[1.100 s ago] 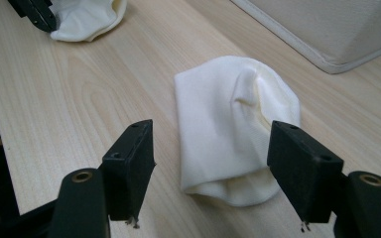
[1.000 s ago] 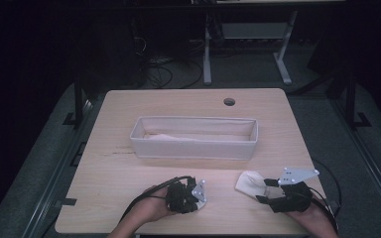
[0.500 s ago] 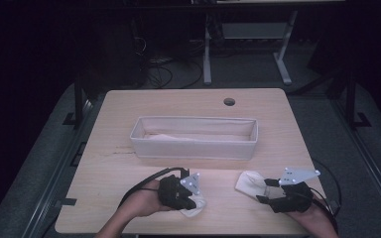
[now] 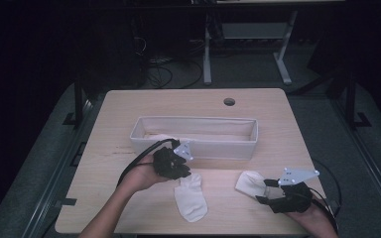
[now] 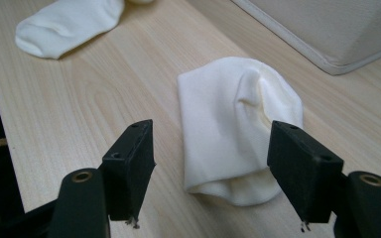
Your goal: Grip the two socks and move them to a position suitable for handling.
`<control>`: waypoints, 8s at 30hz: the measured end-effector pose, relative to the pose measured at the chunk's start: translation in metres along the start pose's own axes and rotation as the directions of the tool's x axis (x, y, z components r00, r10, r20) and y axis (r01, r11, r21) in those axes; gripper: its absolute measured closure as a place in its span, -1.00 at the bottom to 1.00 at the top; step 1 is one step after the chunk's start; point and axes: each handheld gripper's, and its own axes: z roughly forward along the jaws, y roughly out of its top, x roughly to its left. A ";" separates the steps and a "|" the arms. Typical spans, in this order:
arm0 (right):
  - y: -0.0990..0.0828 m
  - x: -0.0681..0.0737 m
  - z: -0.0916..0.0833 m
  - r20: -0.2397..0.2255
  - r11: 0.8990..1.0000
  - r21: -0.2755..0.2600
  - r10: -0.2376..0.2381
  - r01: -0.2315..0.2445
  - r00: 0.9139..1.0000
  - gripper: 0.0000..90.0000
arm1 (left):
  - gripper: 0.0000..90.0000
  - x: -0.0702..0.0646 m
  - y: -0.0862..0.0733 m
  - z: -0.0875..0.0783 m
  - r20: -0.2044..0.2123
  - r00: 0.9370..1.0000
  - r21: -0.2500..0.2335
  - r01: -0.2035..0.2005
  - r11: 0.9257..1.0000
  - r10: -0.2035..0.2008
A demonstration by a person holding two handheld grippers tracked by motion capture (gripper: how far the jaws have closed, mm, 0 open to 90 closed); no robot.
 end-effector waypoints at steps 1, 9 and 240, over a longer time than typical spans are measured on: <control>0.000 0.000 0.000 0.000 1.000 0.000 0.000 0.000 1.000 -0.24 | 0.74 -0.001 -0.002 0.000 0.018 1.000 0.003 0.006 1.000 -0.006; 0.001 0.001 0.000 -0.001 1.000 0.002 -0.008 0.008 1.000 -0.24 | 0.76 -0.019 -0.012 0.024 0.116 0.993 0.068 -0.003 0.998 -0.005; 0.123 0.029 0.055 -0.212 0.873 0.368 -0.255 0.319 0.943 0.81 | 0.36 -0.018 -0.083 0.008 0.108 0.988 -0.055 0.115 0.992 -0.109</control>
